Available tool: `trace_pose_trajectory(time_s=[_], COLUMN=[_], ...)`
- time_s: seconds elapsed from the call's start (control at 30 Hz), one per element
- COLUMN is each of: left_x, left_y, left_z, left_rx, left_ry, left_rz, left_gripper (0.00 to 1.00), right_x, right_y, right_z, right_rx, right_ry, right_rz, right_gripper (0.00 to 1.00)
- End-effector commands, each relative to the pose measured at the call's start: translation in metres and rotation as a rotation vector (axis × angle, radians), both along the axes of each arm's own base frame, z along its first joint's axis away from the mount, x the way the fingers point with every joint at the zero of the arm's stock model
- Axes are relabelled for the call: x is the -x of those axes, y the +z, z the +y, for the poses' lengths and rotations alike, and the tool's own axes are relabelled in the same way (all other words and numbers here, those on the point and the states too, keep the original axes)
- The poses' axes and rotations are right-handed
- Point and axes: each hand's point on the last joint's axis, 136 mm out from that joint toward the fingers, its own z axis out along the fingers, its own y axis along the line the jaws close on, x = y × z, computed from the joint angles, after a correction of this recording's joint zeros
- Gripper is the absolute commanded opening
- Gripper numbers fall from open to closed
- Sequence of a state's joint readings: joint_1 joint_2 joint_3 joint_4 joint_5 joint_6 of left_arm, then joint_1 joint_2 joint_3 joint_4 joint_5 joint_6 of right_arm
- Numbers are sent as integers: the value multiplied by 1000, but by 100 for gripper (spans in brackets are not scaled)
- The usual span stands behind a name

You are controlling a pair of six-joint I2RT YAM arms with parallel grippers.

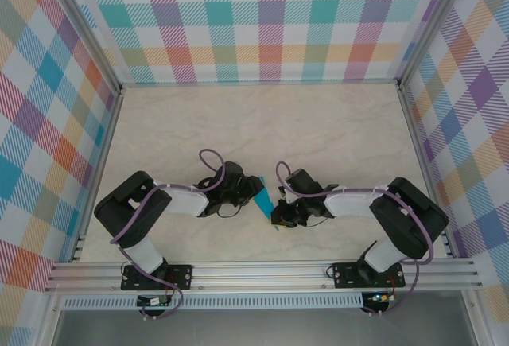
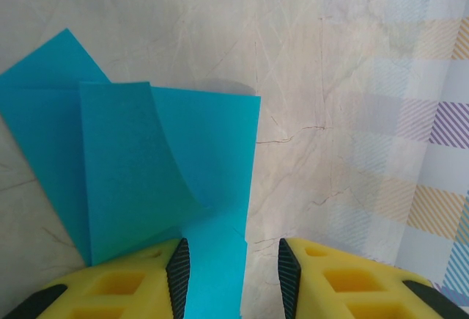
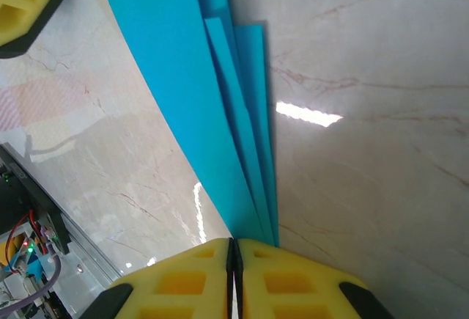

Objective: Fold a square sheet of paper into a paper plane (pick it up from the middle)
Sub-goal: Fold the wing for the fifth time at the center of the table.

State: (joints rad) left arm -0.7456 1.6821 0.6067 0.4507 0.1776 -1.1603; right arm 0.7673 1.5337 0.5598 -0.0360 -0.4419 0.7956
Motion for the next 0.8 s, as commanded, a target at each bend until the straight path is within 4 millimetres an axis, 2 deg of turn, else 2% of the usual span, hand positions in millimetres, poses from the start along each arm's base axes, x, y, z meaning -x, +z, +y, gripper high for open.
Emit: trace_pose_trajectory(time_s=[0.0,0.17,0.43,0.77], left_x=[21,22,23,23], left_y=[-53,-56,-60,-61], left_z=[23,22,23,24], left_rx=[-150,-154,-159,-160], left_ry=[9,5,6,4], left_rz=[131,142,154,157], left_gripper=[39,39,38,38], right_x=[31,36,49,56], right_y=[-20,-15,-30,-15], right_z=[-32,-27,-47,-51], right_rx=[124,71,166,142], right_ry=[13,32,29,55], right_rz=[100,112,155,140], right_gripper=[12,13,13,15])
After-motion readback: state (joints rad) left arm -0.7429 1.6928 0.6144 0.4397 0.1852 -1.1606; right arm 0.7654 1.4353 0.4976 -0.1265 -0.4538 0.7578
